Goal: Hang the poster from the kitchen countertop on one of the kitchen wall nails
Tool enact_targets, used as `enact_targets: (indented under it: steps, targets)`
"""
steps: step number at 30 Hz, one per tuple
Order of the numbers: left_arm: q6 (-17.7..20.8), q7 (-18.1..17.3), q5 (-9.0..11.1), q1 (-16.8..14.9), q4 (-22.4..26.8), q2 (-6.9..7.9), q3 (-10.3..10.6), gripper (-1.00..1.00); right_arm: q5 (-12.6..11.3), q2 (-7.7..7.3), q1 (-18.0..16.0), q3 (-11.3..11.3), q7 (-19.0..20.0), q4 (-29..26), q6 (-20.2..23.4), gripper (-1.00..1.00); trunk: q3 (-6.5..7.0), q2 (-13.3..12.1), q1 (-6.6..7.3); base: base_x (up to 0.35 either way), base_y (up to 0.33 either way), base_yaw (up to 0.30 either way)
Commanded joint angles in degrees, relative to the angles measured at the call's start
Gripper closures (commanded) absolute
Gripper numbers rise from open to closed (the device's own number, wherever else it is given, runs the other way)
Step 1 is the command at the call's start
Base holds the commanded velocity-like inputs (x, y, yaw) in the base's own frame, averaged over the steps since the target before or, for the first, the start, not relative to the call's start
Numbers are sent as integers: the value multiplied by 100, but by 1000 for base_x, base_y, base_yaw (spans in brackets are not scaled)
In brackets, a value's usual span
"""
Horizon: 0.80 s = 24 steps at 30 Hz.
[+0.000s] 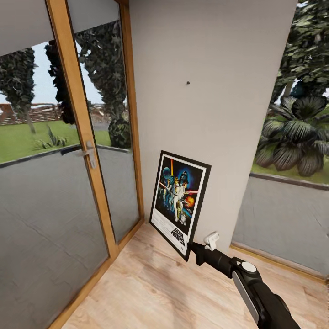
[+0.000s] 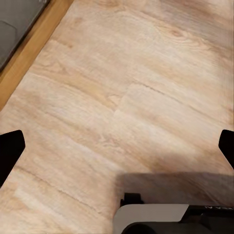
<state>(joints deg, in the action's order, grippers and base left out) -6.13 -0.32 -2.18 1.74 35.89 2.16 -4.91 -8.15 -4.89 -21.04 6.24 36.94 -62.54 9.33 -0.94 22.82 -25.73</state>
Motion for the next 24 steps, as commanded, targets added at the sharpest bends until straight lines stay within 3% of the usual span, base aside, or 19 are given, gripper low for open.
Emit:
enact_targets:
  steps: [1,24]
  targets:
    - [-11,-3,-22,1,6,0,-10,-100,-73,-3,-5,9,6,-4,60,100,-7,10,-6,191,268,-300]
    - [-11,-3,-26,1,9,4,-14,-100,-73,-3,-5,9,6,5,60,100,54,10,-6,179,267,-300]
